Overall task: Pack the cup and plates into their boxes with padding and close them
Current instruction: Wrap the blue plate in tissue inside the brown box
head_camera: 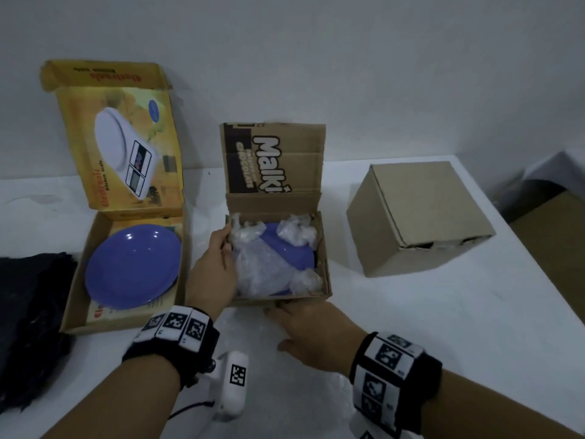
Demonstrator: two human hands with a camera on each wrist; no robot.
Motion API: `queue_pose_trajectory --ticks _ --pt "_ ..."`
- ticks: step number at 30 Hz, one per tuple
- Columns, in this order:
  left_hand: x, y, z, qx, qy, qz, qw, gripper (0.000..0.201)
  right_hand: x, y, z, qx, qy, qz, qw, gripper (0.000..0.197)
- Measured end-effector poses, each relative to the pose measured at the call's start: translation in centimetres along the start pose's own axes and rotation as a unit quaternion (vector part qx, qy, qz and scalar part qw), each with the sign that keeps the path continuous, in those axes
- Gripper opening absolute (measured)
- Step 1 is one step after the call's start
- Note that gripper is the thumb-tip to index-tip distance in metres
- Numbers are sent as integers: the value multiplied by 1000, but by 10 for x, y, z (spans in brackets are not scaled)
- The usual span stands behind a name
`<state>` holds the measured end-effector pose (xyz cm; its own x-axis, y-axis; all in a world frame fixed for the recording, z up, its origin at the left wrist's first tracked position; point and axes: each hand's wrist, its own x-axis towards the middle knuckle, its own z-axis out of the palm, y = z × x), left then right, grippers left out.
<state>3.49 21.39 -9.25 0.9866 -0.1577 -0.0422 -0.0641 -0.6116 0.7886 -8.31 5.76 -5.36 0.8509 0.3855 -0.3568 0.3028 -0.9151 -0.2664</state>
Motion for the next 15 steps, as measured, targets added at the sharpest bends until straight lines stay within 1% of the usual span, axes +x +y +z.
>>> queue_pose_trajectory --ticks 2,3,4,5,8,9,10,13,15 --pt "-2 1 -2 6 -7 -3 1000 41 -2 -4 9 -9 -44 35 998 74" --pt "-2 1 -3 5 -9 -2 1000 41 -3 -5 13 -7 -56 47 997 76" --pt "-3 0 -4 3 -13 -3 1000 41 -4 -6 17 -8 -62 55 997 74" --pt "-3 0 -5 3 -18 -2 1000 41 -5 -6 19 -7 -67 61 996 67" --pt "-3 -3 -9 6 -25 -2 1000 39 -7 4 30 45 -43 76 995 26" --pt "-2 -4 -10 4 -27 -4 1000 38 -9 7 29 59 -41 78 994 16" --pt "0 -5 -11 1 -32 -9 999 37 -10 13 33 64 -35 80 994 12" --pt "4 -8 -13 1 -58 -24 998 36 -19 19 24 53 -37 90 994 16" --pt "6 -7 -15 -6 -68 -35 997 35 -26 18 6 88 -40 61 993 8"
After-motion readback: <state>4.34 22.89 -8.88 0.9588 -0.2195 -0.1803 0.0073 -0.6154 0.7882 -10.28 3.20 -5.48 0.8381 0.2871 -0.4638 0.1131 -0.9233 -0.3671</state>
